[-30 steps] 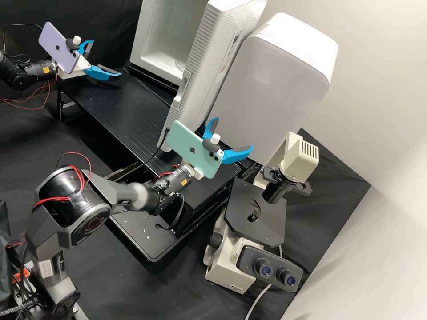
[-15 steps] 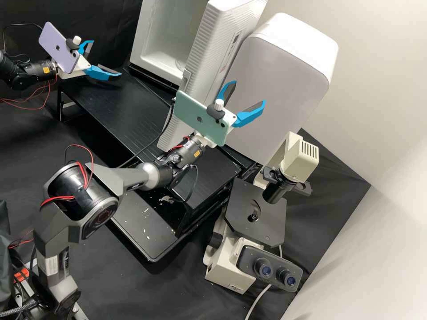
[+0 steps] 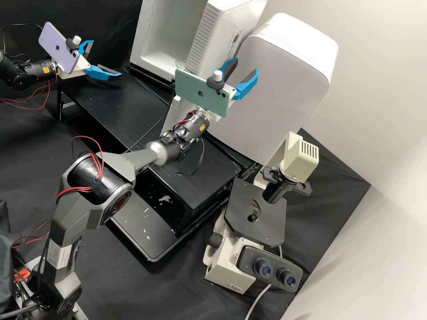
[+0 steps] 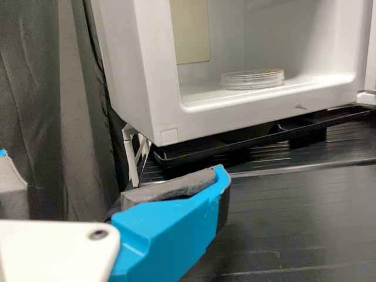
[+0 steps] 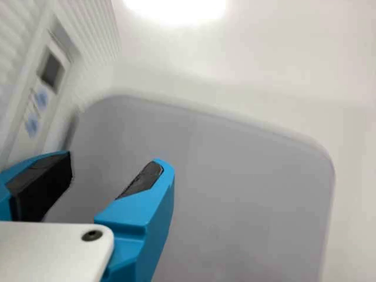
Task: Close the incubator door
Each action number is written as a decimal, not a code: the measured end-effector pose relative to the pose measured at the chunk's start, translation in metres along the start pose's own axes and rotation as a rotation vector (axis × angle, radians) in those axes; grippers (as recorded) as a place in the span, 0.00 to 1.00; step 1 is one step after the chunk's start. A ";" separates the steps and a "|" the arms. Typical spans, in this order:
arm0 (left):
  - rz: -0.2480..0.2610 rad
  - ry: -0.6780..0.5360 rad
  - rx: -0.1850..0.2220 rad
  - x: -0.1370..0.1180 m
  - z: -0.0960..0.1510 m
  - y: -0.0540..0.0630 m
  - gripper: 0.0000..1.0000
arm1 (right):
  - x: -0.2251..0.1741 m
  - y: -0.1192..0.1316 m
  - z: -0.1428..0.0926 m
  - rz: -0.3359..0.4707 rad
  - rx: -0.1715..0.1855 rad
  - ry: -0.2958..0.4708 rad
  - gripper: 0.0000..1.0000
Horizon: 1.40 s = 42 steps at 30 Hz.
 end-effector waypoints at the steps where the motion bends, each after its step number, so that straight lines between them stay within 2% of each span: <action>1: 0.000 0.000 0.000 0.000 0.000 0.000 1.00 | 0.003 0.001 -0.002 0.009 0.004 0.006 0.00; 3: 0.000 0.000 0.000 0.000 0.000 0.000 1.00 | 0.007 0.001 -0.007 0.022 0.023 0.007 0.00; 8: 0.000 0.000 0.000 0.000 0.000 0.000 1.00 | 0.011 0.002 -0.016 0.038 0.038 0.022 0.00; 26: 0.000 0.000 0.000 0.000 0.000 0.000 1.00 | 0.006 -0.013 -0.021 -0.018 0.056 0.013 0.00; 30: 0.000 0.000 0.000 0.000 0.000 0.000 1.00 | 0.005 -0.017 -0.023 -0.039 0.077 -0.003 0.00; 37: 0.000 0.000 0.000 0.000 0.000 0.000 1.00 | 0.004 -0.026 -0.035 -0.070 0.100 0.012 0.00; 42: 0.000 0.000 0.000 0.000 0.000 0.000 1.00 | 0.001 -0.041 -0.054 -0.141 0.099 0.050 0.00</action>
